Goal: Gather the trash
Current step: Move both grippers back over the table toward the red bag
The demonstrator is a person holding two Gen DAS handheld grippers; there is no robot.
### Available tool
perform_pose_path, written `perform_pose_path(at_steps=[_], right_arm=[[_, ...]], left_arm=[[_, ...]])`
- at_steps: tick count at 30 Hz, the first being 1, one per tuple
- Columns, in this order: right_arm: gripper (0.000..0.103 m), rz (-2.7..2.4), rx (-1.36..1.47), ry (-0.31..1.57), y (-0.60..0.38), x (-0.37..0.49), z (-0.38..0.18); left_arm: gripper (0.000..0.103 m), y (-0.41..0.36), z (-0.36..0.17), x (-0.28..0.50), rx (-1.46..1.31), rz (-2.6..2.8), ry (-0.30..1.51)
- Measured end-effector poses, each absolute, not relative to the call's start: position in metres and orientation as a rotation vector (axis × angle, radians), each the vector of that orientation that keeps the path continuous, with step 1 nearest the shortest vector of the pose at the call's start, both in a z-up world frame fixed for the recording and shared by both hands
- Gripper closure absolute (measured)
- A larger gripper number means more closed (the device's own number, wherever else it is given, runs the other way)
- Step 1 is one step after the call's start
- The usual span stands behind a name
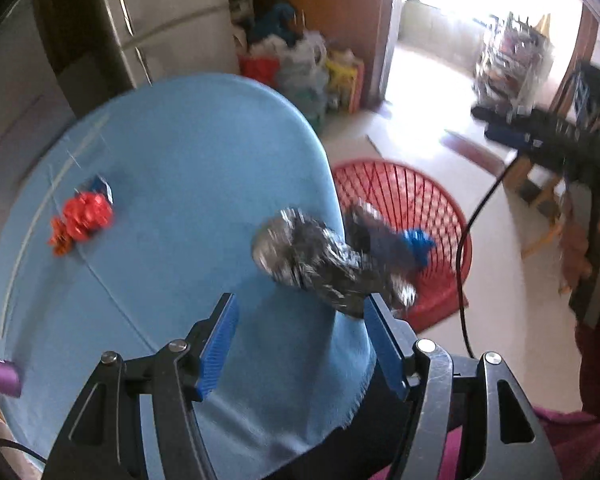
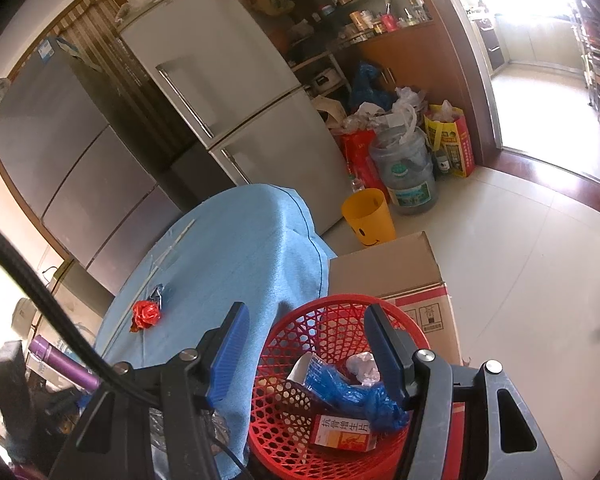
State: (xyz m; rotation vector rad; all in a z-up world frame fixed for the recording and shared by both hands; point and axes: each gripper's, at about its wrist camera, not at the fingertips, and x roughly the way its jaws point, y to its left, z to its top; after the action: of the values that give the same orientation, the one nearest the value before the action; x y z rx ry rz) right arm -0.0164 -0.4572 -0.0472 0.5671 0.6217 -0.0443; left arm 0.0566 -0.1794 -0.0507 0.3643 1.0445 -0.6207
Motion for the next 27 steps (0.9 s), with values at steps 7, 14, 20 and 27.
perform_pose_path(at_steps=[7, 14, 20, 27], right_arm=[[0.039, -0.039, 0.563, 0.632, -0.454, -0.015, -0.049], [0.039, -0.048, 0.554, 0.628, -0.455, -0.015, -0.049], [0.039, -0.051, 0.571, 0.635, -0.458, -0.015, -0.052], [0.039, -0.042, 0.544, 0.631, -0.451, -0.014, -0.047]], left_arm=[[0.037, -0.211, -0.083, 0.076, 0.34, -0.69, 1.193], [0.037, -0.25, -0.068, 0.084, 0.315, -0.794, 1.133], [0.037, -0.236, -0.024, 0.079, 0.24, -0.815, 0.968], [0.037, -0.195, -0.018, 0.079, 0.243, -0.683, 0.916]])
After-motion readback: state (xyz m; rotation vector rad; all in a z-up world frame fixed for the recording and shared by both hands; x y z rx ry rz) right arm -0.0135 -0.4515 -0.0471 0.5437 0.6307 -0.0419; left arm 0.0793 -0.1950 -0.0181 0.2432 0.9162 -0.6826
